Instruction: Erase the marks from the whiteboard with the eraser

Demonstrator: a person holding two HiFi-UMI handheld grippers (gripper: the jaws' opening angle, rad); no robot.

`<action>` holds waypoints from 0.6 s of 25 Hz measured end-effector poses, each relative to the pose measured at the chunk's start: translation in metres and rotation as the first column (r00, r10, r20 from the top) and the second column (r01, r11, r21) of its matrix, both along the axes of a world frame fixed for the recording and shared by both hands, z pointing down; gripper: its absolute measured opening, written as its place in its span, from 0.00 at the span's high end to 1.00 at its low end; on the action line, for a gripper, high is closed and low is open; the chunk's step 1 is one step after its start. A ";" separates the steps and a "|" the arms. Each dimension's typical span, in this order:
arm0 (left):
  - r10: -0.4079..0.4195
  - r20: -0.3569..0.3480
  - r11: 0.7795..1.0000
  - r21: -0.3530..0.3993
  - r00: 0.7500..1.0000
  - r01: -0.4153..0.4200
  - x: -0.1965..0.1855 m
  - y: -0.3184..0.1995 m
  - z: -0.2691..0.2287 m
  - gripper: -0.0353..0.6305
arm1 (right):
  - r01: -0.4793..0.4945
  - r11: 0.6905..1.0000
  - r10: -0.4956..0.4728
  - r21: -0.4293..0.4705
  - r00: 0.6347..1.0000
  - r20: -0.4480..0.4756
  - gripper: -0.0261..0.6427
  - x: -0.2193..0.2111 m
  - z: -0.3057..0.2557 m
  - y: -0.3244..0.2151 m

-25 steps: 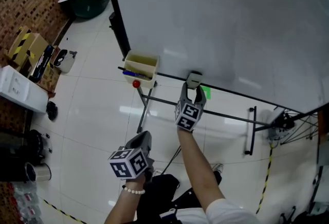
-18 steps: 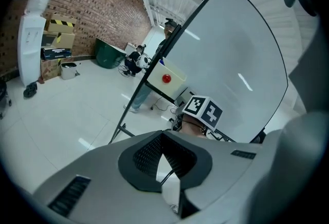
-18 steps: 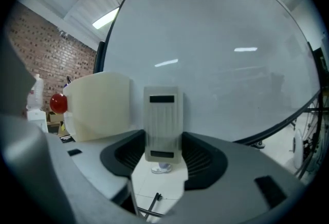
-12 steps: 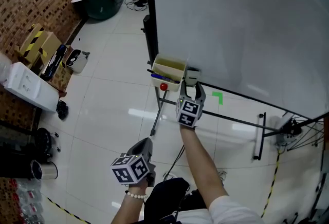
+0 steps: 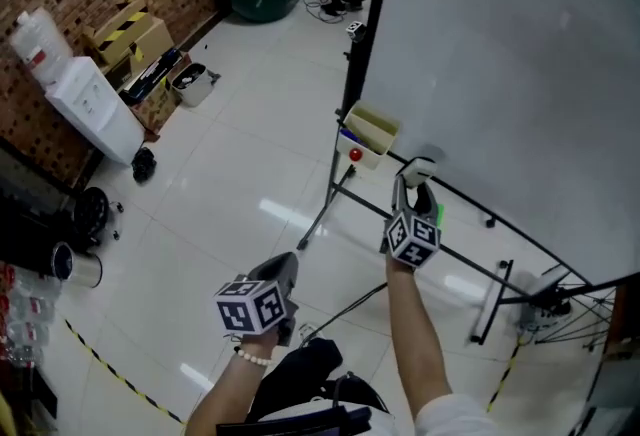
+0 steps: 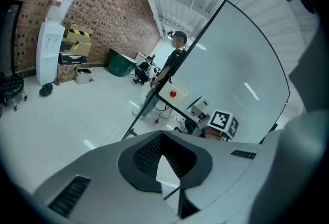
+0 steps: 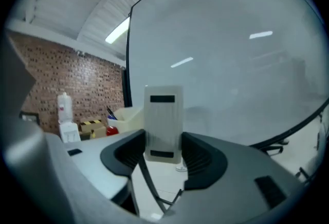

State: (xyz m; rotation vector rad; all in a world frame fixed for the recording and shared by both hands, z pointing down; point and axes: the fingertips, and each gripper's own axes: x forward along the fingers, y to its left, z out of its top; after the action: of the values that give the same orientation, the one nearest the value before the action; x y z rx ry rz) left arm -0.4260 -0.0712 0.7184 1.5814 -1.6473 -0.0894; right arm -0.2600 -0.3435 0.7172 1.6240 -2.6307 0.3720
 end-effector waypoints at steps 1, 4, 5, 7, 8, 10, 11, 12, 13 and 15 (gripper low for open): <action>0.000 -0.001 1.000 0.022 1.000 0.000 0.000 0.008 -0.011 0.95 | 0.029 1.000 -0.029 -0.002 0.999 0.029 0.58 0.004 -0.017 0.021; 0.008 0.027 0.996 0.083 1.000 -0.010 0.014 0.038 -0.044 0.95 | 0.090 0.996 -0.087 -0.027 0.989 0.120 0.58 0.036 -0.066 0.091; 0.012 0.043 0.995 0.101 0.999 -0.016 0.025 0.048 -0.054 0.95 | 0.107 0.993 -0.098 -0.046 0.982 0.164 0.58 0.053 -0.078 0.113; 0.026 0.078 0.991 0.132 0.997 -0.036 0.054 0.072 -0.073 0.95 | 0.138 0.987 -0.112 -0.085 0.958 0.263 0.59 0.091 -0.098 0.153; 0.037 0.093 0.988 0.143 0.995 -0.050 0.071 0.085 -0.082 0.95 | 0.148 0.984 -0.111 -0.102 0.947 0.302 0.58 0.112 -0.109 0.174; 0.061 0.111 0.984 0.157 0.992 -0.078 0.107 0.114 -0.099 0.95 | 0.149 0.981 -0.099 -0.126 0.936 0.338 0.59 0.156 -0.137 0.217; 0.074 0.114 0.983 0.160 0.991 -0.092 0.125 0.128 -0.105 0.95 | 0.146 0.981 -0.094 -0.127 0.934 0.346 0.59 0.177 -0.151 0.238; 0.088 0.113 0.981 0.163 0.990 -0.105 0.143 0.141 -0.111 0.95 | 0.143 0.982 -0.091 -0.123 0.930 0.355 0.59 0.198 -0.165 0.256; 0.102 0.110 0.979 0.165 0.989 -0.119 0.159 0.152 -0.116 0.95 | 0.142 0.983 -0.088 -0.120 0.925 0.370 0.59 0.217 -0.175 0.272; 0.139 0.096 0.974 0.164 0.986 -0.154 0.192 0.172 -0.122 0.95 | 0.138 0.982 -0.077 -0.127 0.914 0.399 0.59 0.253 -0.187 0.305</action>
State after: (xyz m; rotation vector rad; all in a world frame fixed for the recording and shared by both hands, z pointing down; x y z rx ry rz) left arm -0.2339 0.1010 0.5961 1.8554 -1.6160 -0.0903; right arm -0.0070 -0.0387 0.5303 1.4769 -2.8611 0.9623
